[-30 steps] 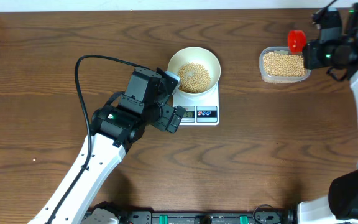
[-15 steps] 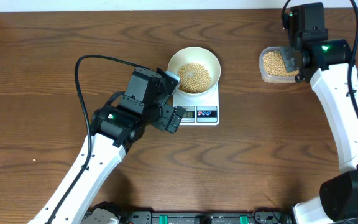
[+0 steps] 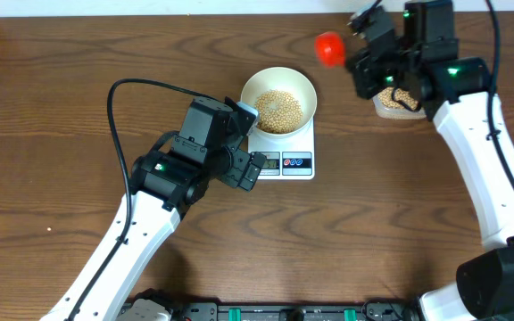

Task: Scoop item into bowl and weigh 50g on scale
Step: 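Move the red scoop back over the bowl on the scale, then dip the scoop into the bowl and lift out a few chickpeas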

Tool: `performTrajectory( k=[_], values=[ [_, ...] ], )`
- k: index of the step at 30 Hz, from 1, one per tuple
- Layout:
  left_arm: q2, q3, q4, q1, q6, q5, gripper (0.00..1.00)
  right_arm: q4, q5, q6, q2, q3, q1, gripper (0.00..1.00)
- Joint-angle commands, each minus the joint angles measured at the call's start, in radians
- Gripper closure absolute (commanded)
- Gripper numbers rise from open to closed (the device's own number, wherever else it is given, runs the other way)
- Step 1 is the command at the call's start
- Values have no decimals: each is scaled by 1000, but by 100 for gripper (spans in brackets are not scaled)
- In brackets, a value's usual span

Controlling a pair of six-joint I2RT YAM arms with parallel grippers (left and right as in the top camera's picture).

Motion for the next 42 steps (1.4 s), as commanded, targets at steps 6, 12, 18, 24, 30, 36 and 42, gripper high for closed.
performTrajectory(
  k=[6, 12, 18, 24, 30, 36, 42],
  values=[
    [-2, -4, -2, 3, 10, 5, 3, -64, -137, -39, 114, -1, 98, 99],
    [-2, -4, -2, 3, 10, 5, 3, -59, -90, -47, 180, -1, 139, 99],
    [-2, -4, -2, 3, 10, 5, 2, -48, -26, -47, 214, -1, 175, 99],
    [-2, -4, -2, 3, 10, 5, 3, -42, 42, -47, 249, -1, 213, 99],
    [-2, -4, -2, 3, 10, 5, 3, -41, 73, -47, 267, -1, 236, 99],
    [-2, -4, -2, 3, 10, 5, 3, -58, 72, -46, 271, -1, 261, 99],
    [-2, -4, -2, 3, 10, 5, 3, -82, 28, -46, 271, -1, 267, 99]
  ],
)
